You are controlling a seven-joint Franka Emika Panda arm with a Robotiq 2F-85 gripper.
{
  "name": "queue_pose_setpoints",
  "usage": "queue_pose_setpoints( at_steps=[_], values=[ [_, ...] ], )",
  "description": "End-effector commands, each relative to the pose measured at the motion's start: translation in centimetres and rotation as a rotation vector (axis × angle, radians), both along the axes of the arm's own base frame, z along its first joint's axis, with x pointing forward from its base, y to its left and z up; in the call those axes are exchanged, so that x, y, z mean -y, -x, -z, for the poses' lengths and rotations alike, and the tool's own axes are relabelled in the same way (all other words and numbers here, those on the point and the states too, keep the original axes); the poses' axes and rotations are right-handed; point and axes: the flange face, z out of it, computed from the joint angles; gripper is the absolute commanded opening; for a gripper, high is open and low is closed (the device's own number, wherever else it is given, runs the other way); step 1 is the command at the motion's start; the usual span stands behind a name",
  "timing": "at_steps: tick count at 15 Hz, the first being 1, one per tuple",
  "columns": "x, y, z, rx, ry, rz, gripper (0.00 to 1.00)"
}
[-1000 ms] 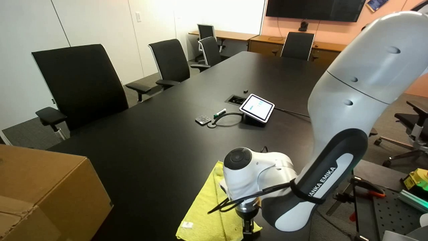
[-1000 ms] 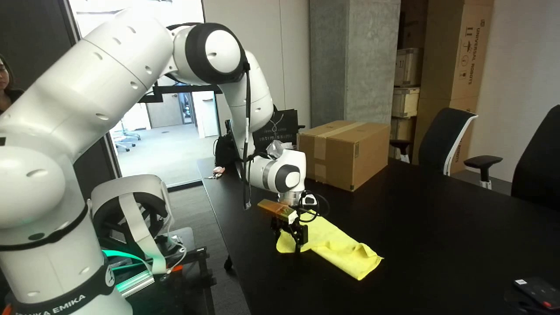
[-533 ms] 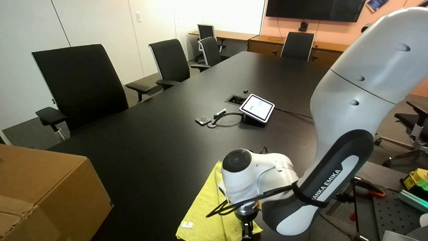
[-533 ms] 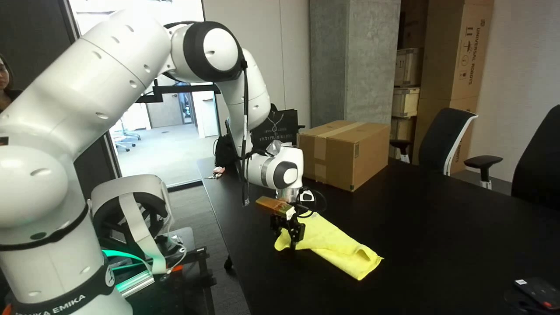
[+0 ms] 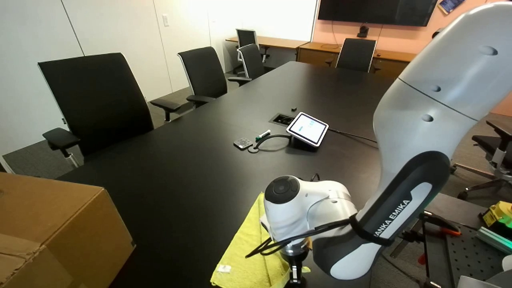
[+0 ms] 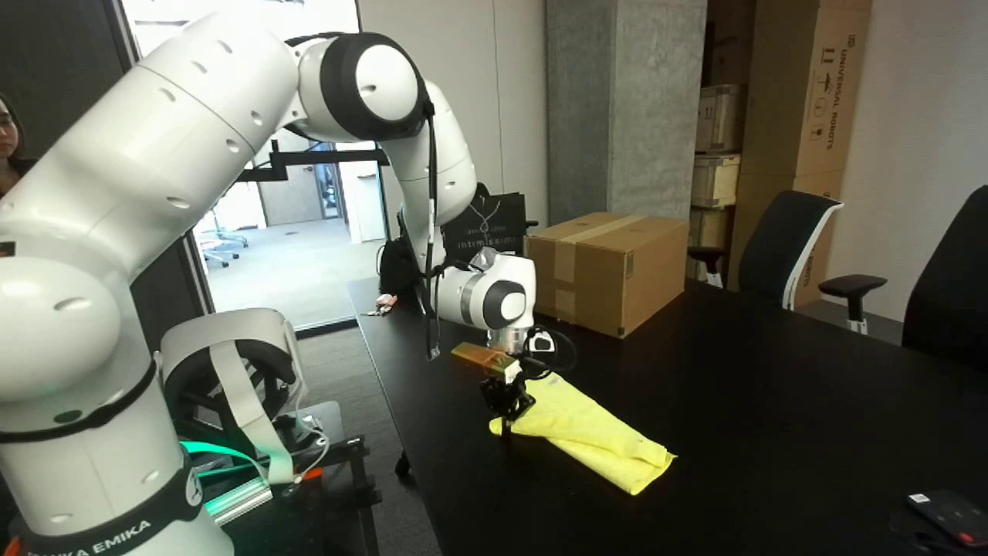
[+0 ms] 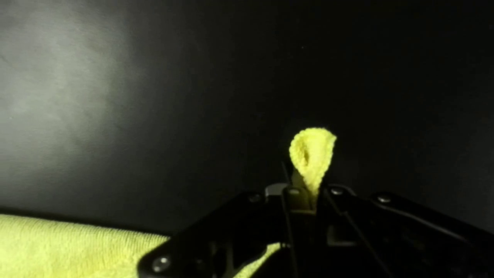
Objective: Fold the cloth on the table
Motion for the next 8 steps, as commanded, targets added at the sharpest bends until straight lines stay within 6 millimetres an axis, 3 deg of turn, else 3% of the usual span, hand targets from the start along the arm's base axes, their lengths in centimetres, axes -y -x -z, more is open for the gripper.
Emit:
queue_pose_setpoints(
  at_steps=[1, 8],
  values=[
    [0.5, -0.5, -1.0, 0.007, 0.011, 0.026, 0.02],
    [0.2, -4.6, -5.5, 0.09, 0.01, 0.04, 0.04]
  ],
)
